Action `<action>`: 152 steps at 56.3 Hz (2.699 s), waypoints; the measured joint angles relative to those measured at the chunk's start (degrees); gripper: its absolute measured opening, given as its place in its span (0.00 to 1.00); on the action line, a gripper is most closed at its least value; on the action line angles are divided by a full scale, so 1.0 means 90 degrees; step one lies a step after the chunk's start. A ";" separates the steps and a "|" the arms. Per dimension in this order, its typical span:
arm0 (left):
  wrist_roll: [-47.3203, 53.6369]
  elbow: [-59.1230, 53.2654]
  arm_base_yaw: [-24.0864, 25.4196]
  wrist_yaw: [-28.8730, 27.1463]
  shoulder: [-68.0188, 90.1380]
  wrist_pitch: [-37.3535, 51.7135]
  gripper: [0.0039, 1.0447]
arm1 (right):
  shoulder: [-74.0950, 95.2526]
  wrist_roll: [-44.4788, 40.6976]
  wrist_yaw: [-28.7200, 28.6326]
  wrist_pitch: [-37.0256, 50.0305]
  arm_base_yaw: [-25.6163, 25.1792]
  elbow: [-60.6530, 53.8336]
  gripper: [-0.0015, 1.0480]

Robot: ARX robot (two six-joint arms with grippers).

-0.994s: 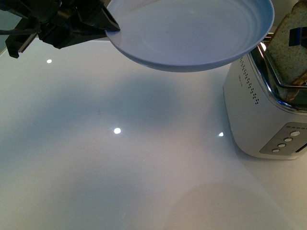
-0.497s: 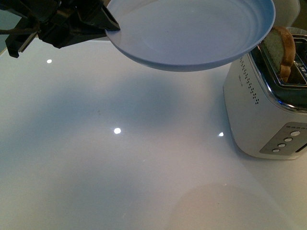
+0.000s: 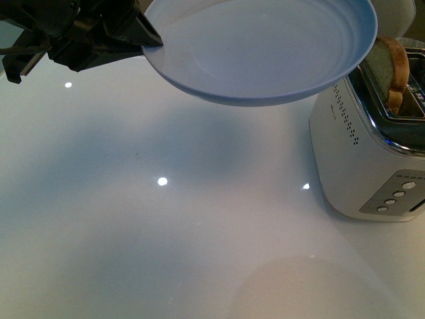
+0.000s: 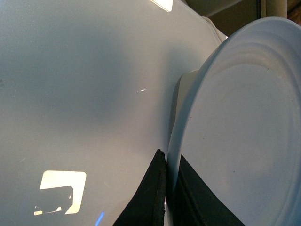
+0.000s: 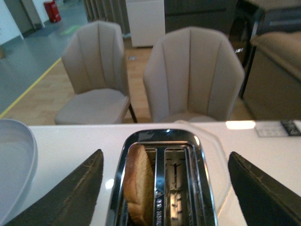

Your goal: Left arm holds plate, right arm toasts bread

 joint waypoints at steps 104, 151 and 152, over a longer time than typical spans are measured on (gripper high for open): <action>0.0143 -0.0185 0.0027 0.0070 -0.0114 0.0066 0.02 | -0.4996 -0.0338 0.0017 -0.2263 -0.0019 -0.2358 0.02; 0.0168 -0.0187 0.0017 0.0117 -0.0134 0.0080 0.02 | -0.6249 -0.0345 0.0017 -0.3551 -0.0019 -0.2356 0.71; 0.0168 -0.0187 0.0017 0.0119 -0.0134 0.0083 0.02 | -0.6249 -0.0347 0.0017 -0.3551 -0.0019 -0.2356 0.76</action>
